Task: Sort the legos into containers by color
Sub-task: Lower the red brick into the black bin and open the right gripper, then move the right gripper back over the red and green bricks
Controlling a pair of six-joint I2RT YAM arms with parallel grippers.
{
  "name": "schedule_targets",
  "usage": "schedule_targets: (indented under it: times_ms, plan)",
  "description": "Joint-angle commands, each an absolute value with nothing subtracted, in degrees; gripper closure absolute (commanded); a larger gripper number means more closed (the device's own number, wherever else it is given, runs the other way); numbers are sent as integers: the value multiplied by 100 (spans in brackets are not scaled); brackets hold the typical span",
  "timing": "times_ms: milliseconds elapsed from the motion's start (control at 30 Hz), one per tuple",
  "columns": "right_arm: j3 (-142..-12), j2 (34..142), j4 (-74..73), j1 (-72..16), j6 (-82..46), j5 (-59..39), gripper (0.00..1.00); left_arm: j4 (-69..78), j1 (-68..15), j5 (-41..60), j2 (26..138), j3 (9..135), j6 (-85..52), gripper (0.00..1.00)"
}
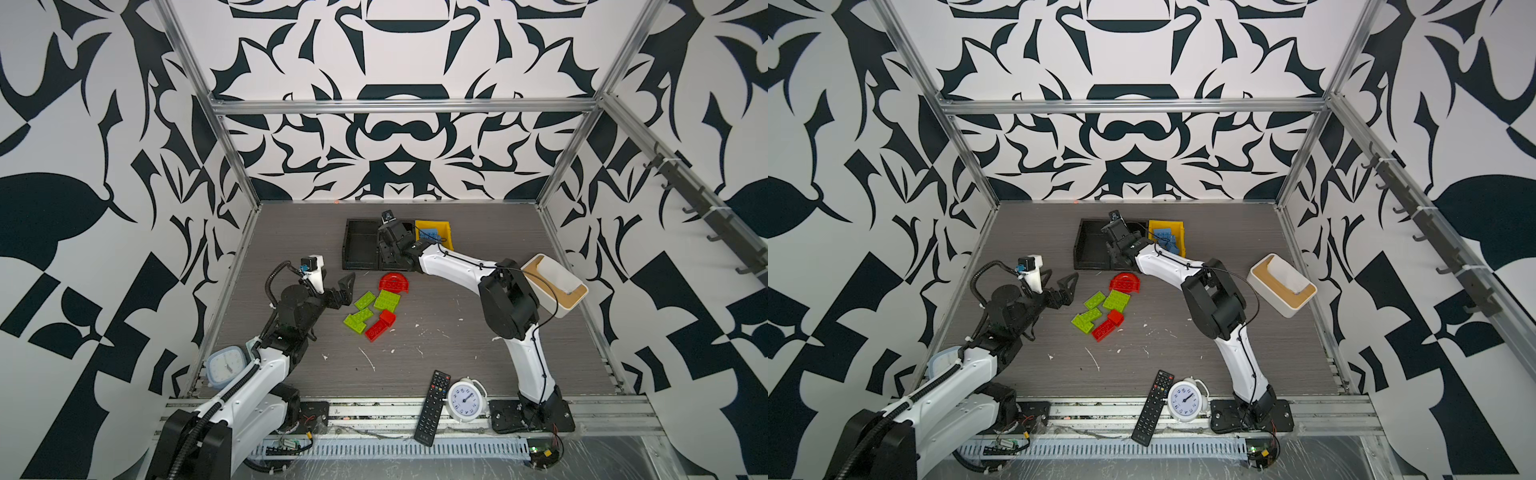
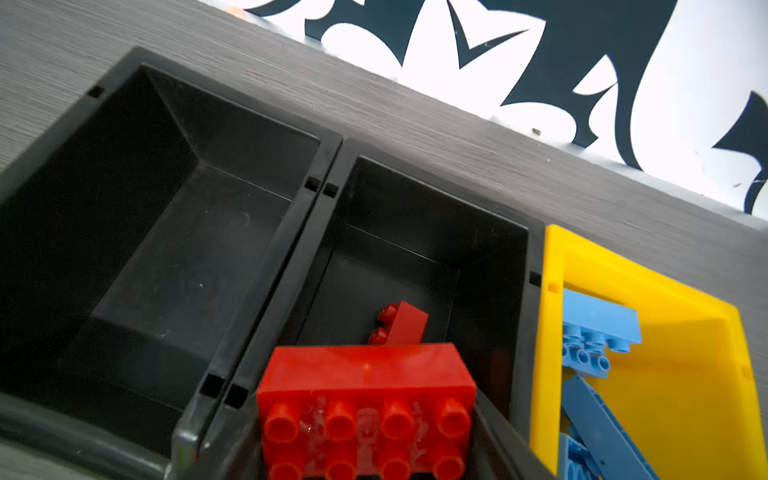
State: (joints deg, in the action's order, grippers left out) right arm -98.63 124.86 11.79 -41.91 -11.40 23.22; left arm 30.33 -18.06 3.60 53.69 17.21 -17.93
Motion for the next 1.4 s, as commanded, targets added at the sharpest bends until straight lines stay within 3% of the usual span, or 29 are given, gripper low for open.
schedule_targets:
  times_ms: [0,200,267,767,1367]
  plan:
    - [-10033,12393,1050,-4175,-1257,2402,28,2993,-1802,299,5282,1706,-1742,1]
    - [-9900,12207,1111,-4179,-1248,2205,14,2999,-1802,304,5295,1705,-1754,1]
    - [-9824,12106,1174,-4183,-1222,2066,13,3001,-1802,308,5309,1714,-1754,1]
    - [-7730,10168,1709,-4791,-1249,-5,39,3015,-1803,348,5280,1699,-1810,1]
    - [-7008,9961,2230,-5130,-1503,-508,41,3139,-1802,703,5642,1828,-1948,1]
